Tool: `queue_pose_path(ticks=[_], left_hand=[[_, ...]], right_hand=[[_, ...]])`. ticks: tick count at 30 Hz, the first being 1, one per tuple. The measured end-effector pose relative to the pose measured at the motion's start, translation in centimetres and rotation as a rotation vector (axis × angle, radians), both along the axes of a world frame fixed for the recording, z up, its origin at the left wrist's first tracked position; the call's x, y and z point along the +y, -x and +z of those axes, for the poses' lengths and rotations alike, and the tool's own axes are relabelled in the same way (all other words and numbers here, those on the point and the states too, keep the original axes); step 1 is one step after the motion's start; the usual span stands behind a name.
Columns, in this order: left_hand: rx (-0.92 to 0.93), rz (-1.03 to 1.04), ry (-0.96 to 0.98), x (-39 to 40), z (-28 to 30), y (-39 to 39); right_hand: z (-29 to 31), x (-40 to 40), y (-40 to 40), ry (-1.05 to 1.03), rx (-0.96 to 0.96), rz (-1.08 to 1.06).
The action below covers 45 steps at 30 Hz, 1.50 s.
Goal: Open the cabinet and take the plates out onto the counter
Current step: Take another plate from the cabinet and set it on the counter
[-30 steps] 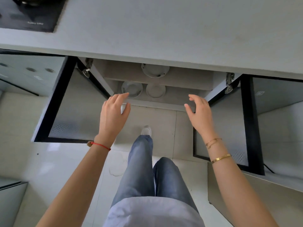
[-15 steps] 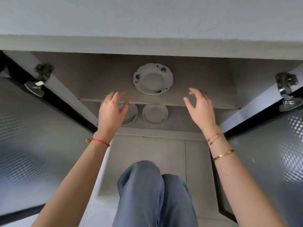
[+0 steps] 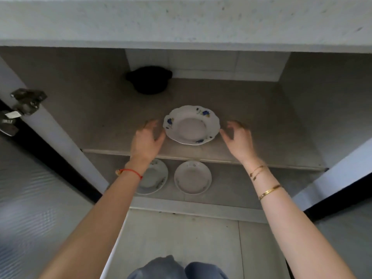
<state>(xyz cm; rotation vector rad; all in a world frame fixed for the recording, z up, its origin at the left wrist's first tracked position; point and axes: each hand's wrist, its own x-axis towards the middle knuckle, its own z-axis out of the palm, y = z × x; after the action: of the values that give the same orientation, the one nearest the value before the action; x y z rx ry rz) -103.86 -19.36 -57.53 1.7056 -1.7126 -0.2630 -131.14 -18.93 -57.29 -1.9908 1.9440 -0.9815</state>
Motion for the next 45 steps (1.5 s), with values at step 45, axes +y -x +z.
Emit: queue_pose_path(ticks=[45], left_hand=[[0.296, -0.093, -0.067, 6.0, 0.1, 1.1]], right_hand=[[-0.6, 6.0, -0.9, -0.189, -0.472, -0.018]])
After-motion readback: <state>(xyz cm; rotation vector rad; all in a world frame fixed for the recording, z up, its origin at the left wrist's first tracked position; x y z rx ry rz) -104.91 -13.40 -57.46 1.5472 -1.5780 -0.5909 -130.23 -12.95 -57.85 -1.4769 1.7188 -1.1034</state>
